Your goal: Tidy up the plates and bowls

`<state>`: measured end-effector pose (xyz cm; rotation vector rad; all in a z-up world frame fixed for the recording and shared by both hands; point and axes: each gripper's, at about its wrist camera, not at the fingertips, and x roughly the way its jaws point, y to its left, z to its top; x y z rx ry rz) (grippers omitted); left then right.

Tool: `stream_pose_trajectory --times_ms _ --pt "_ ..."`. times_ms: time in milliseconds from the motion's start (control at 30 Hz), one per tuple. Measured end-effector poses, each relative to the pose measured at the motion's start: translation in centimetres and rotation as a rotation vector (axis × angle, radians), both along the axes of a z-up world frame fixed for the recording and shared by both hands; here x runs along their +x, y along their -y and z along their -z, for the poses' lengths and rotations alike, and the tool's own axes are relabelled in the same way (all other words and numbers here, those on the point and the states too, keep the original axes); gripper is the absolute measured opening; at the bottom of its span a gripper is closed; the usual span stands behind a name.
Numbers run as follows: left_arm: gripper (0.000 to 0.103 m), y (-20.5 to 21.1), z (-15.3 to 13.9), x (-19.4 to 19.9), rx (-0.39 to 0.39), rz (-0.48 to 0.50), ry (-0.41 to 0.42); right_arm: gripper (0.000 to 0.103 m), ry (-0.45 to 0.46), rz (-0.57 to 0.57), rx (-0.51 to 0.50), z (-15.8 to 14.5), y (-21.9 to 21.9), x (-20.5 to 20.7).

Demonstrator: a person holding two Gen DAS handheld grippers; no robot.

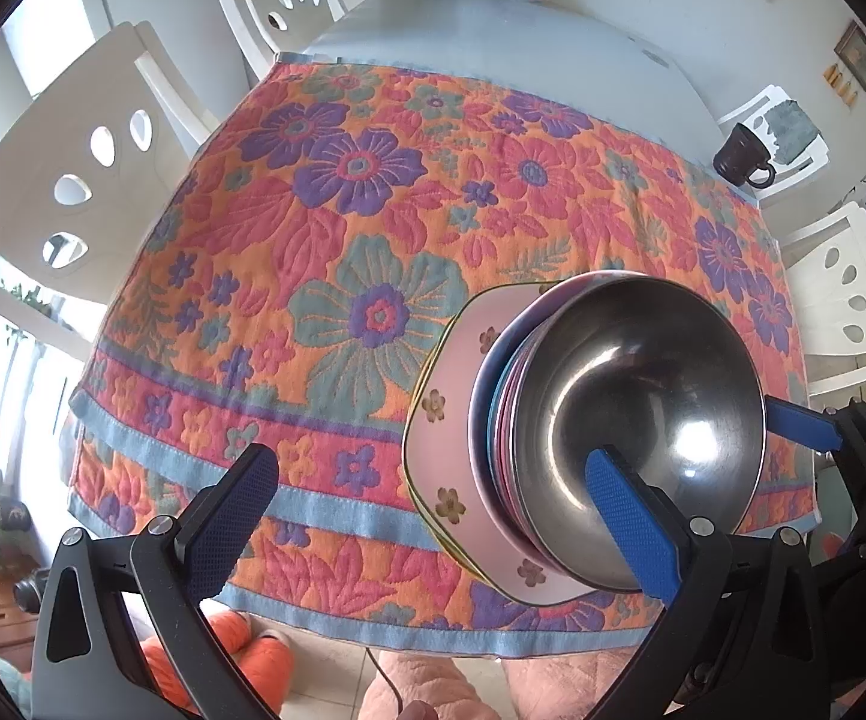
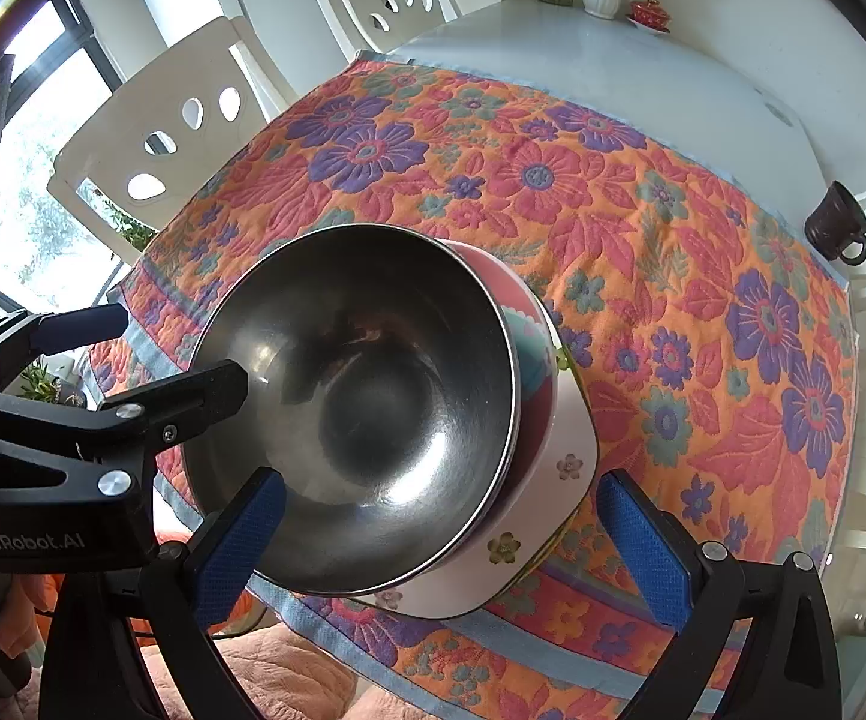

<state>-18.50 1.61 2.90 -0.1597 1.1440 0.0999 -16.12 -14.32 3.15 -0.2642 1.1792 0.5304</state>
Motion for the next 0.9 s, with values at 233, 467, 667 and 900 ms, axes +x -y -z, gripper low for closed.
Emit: stream_pose_trajectory --times_ms 233,467,667,900 --pt "0.103 -0.42 -0.03 -0.25 -0.001 -0.028 -0.002 0.103 -0.001 -0.025 -0.003 0.02 -0.3 0.07" --pt "0.103 -0.42 0.01 -0.17 -0.001 -0.036 -0.004 0.103 0.003 -0.044 -0.004 0.06 -0.43 0.28" --pt "0.103 -0.35 0.05 -0.04 0.002 -0.041 -0.006 0.103 0.006 -0.047 -0.004 -0.01 -0.36 0.44" --pt "0.103 -0.22 0.02 0.0 0.006 -0.042 -0.006 0.103 0.011 -0.043 0.003 -0.13 -0.15 0.68"
